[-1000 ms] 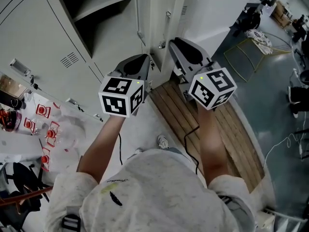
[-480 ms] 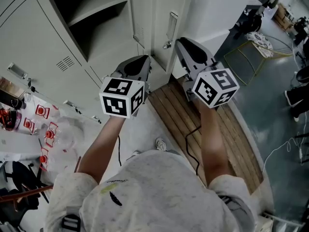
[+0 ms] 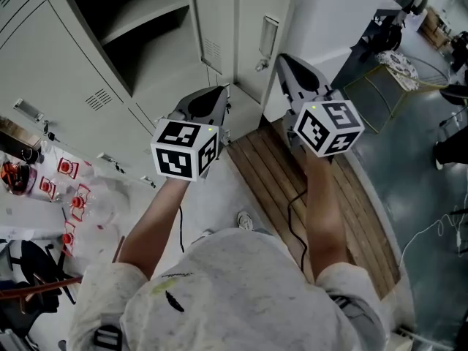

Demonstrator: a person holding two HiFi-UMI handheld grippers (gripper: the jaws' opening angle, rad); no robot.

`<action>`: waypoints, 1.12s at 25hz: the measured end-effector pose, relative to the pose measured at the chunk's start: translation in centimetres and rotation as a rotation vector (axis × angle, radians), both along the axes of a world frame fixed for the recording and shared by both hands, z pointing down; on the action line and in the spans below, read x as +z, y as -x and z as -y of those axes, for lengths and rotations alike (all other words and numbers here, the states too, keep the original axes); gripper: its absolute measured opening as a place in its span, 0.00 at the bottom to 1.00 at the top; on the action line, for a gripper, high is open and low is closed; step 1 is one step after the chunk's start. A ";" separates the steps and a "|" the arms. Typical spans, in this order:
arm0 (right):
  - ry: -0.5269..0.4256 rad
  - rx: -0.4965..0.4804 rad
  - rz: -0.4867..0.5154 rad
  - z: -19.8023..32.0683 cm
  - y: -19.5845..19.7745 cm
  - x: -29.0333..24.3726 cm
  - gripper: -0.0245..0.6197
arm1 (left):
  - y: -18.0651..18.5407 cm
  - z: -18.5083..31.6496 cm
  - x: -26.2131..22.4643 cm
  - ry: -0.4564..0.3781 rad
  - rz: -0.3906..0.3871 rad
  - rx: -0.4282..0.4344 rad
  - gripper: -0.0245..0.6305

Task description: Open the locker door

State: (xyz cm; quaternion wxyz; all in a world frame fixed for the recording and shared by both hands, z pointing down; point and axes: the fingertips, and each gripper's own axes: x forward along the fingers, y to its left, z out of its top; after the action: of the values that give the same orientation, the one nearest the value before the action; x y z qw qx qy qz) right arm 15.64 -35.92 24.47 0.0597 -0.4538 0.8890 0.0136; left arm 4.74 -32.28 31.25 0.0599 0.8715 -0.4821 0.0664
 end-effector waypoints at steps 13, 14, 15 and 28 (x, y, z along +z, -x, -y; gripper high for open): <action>0.009 0.046 0.011 0.3 -1.5 0.2 0.04 | -0.1 0.1 -0.1 0.001 0.004 -0.032 0.05; 0.005 0.044 0.006 0.0 -1.3 0.1 0.04 | -0.1 0.1 -0.1 0.002 0.003 -0.034 0.05; 0.000 0.039 0.002 -0.3 -1.0 0.0 0.04 | 0.0 0.1 -0.1 0.002 0.002 -0.037 0.05; 0.014 -0.141 -0.020 -3.2 7.4 0.6 0.04 | 5.0 -1.1 -0.6 -0.013 -0.012 -0.159 0.05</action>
State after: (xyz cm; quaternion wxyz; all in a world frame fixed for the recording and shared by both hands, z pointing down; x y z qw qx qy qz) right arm 8.27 -32.74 25.12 0.0485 -0.3904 0.9193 0.0075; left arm -0.26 -31.15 30.69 0.0621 0.8311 -0.5501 0.0530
